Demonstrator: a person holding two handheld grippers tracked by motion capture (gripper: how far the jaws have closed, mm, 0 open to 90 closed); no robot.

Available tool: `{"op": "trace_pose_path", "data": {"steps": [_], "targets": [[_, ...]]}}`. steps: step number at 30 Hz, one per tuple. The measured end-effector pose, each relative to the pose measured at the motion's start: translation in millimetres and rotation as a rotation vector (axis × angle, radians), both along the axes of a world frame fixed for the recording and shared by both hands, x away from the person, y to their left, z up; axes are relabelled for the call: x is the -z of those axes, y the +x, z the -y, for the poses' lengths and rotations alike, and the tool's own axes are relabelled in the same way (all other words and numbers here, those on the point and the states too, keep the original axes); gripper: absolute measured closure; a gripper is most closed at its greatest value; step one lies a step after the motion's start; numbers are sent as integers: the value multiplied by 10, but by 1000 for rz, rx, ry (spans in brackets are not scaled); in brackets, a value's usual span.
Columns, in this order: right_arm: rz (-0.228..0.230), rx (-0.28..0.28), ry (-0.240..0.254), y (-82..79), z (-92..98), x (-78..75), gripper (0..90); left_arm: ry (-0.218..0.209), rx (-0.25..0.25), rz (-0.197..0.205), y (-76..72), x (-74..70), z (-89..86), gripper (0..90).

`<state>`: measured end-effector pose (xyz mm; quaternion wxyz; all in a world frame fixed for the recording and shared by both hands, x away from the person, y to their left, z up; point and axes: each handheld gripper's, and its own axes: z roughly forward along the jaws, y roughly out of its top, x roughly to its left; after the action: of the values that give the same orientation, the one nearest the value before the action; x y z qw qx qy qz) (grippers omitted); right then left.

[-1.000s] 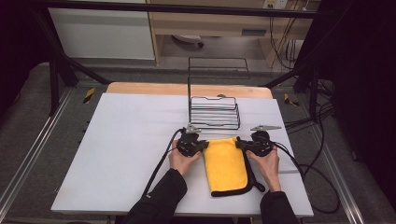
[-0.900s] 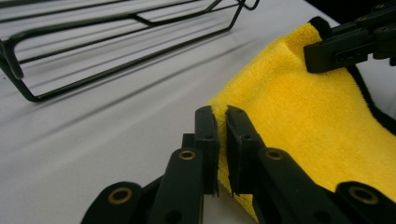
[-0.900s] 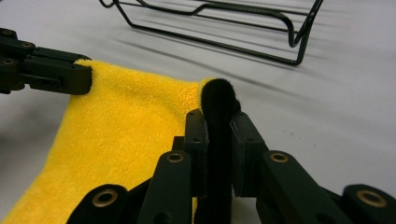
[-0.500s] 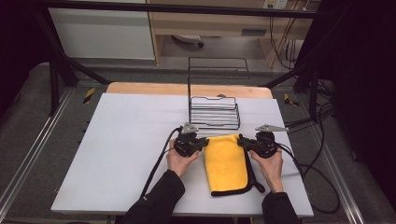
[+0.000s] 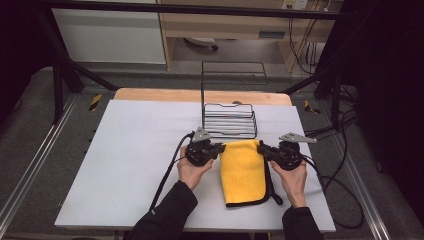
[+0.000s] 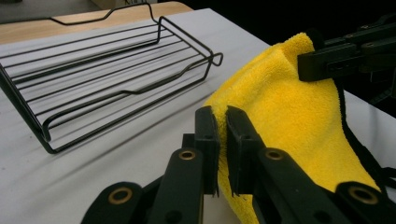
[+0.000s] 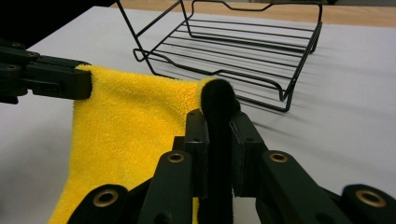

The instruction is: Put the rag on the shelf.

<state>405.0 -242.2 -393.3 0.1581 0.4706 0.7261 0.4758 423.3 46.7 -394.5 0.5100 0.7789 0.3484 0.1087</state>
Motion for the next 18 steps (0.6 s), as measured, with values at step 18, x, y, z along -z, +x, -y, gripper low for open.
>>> {"op": "trace_pose_path", "data": {"steps": [18], "targets": [[110,30,22,-142,28,-321,801,-42,25,90,-101,-365,-3,841]]}}
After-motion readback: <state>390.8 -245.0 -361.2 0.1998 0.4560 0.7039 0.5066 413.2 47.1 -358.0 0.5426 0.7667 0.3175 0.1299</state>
